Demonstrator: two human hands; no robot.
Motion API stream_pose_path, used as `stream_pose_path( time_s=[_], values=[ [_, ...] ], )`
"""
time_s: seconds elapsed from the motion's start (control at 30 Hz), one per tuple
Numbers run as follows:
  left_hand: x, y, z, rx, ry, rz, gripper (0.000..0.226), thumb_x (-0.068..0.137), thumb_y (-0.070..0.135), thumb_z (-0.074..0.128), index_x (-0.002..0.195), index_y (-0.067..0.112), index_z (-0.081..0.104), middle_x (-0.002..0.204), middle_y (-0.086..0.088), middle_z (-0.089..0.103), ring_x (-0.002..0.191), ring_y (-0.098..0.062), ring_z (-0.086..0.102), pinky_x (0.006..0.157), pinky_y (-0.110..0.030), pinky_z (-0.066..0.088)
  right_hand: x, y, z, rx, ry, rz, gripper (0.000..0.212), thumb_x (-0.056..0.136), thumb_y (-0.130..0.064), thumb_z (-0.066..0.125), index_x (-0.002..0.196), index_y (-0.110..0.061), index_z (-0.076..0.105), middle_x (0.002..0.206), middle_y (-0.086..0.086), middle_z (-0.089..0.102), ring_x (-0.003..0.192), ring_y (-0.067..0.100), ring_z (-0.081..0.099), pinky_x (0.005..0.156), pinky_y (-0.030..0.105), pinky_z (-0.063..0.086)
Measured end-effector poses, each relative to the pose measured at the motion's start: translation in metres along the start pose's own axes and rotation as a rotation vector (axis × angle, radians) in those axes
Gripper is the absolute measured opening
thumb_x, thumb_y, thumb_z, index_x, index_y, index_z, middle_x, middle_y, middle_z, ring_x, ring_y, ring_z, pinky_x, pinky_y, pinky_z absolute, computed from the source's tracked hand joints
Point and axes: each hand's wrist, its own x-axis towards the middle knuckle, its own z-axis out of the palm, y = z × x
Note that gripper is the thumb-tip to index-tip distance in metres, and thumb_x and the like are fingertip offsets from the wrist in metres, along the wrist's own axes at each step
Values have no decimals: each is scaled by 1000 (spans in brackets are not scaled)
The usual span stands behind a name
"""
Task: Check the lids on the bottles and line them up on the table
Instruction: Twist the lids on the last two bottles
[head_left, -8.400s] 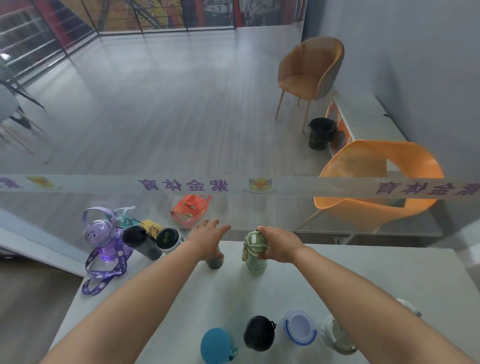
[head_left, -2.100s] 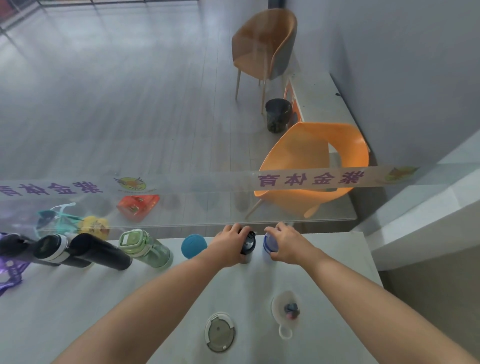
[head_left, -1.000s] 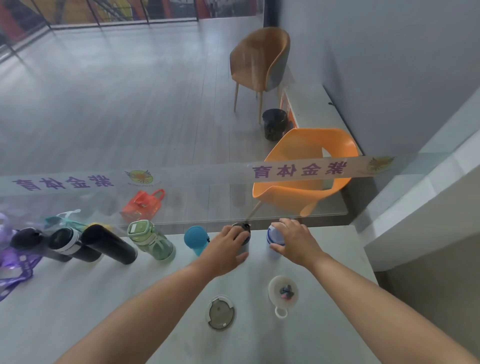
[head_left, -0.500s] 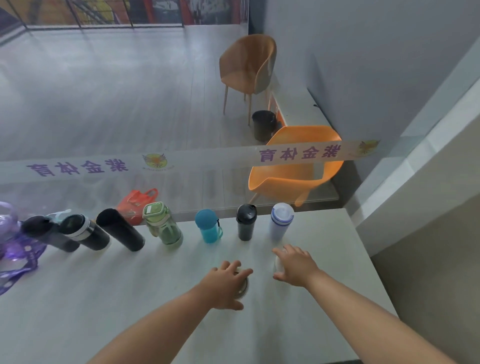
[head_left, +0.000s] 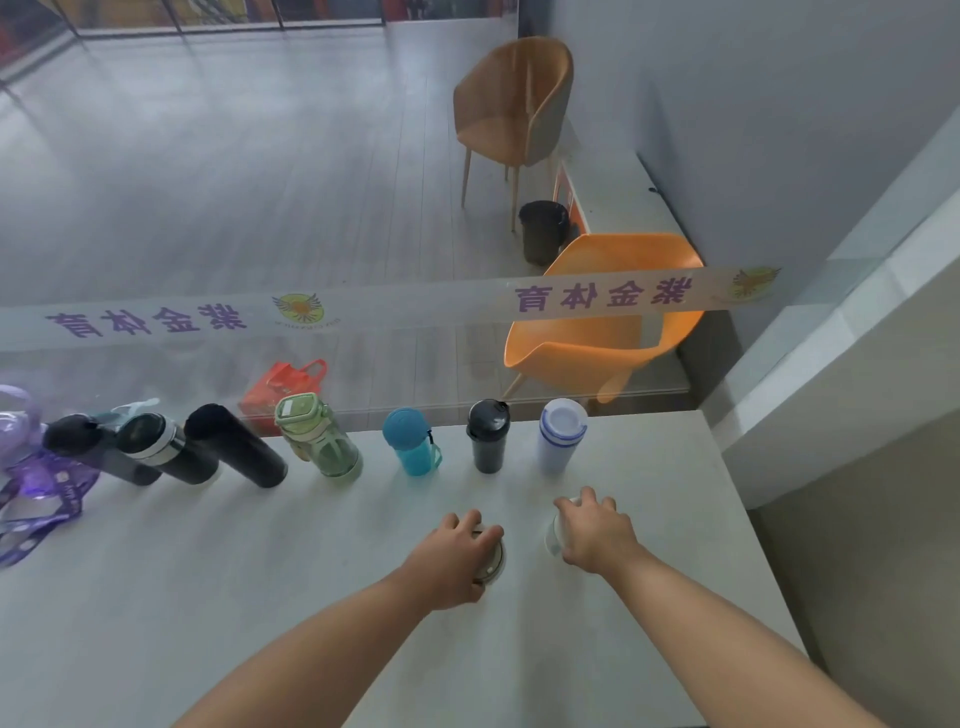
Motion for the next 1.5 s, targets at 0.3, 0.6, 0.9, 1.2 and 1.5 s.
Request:
stream_pose_path(
  time_s=[0.3,0.6,0.9,1.2,1.5],
  values=[
    [71,67,-17,-3,-13,51,75,78,35,68,139,33,26,136,-8,34,114,-34,44,83,-42,51,15,101,-16,38,-6,63,58,83,-29,58,138,-28,41,134,8,44,119,38,49,97,45,44],
    [169,137,-42,-8,7,85,76,78,33,68,141,30,26,137,-10,33,115,-36,42,81,-44,52,44,196,-37,66,10,76,57,85,-26,57,139,-30,40,135,4,47,121,35,50,103,43,38],
    [250,166,-84,-15,17,25,73,82,30,69,142,26,28,136,-13,35,115,-39,43,84,-47,46,92,242,-72,119,30,61,58,88,-25,56,143,-29,37,138,6,44,126,33,47,103,42,42],
    [280,166,-101,-55,-8,-26,74,83,30,72,142,28,27,139,-12,33,122,-37,38,88,-47,49,119,254,-89,124,3,9,61,88,-28,60,144,-27,35,142,8,41,130,32,42,102,40,44],
    [288,164,-103,-57,-36,-22,79,82,34,74,143,32,25,142,-9,31,124,-34,36,91,-46,50,122,254,-90,112,-23,32,64,85,-29,64,142,-28,36,141,8,40,129,33,41,102,40,43]
  ],
)
